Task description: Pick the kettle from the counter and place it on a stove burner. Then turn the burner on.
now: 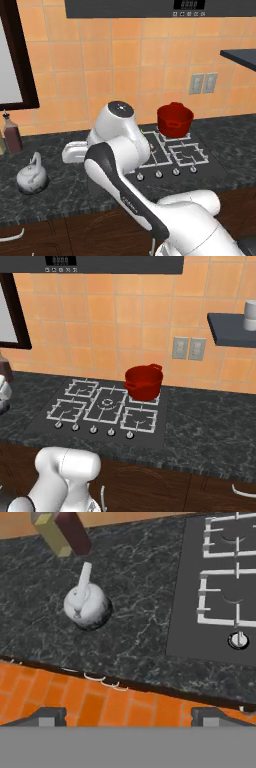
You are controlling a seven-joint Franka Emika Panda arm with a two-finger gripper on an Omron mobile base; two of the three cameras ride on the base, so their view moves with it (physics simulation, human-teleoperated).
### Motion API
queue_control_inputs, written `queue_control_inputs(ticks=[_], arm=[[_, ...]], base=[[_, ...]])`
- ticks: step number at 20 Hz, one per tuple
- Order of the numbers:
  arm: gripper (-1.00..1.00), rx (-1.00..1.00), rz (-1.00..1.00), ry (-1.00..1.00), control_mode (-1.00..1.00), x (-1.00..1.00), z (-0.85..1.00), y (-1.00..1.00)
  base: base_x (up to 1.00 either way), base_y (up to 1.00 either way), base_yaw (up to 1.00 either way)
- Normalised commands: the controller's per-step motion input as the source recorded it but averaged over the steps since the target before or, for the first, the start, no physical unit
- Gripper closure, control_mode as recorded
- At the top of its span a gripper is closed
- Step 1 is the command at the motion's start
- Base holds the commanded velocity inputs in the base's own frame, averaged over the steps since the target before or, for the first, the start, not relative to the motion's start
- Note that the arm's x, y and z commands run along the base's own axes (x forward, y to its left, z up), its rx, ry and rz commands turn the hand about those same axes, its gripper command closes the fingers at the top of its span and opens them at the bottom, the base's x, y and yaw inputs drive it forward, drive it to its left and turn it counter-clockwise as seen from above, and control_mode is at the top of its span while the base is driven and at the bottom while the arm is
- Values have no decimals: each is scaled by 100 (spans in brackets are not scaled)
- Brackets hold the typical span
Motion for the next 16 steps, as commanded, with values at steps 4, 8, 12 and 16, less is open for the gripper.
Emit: queue_control_inputs(ticks=[4,8,12,16], arm=[[-100,3,0,10,-100,96,-44,100],[-100,9,0,16,-100,100,-47,94],[-100,8,1,14,-100,100,-36,62],[-100,0,0,1,-100,26,-3,17]], base=[[0,0,0],[0,0,0],[0,0,0],[0,0,0]])
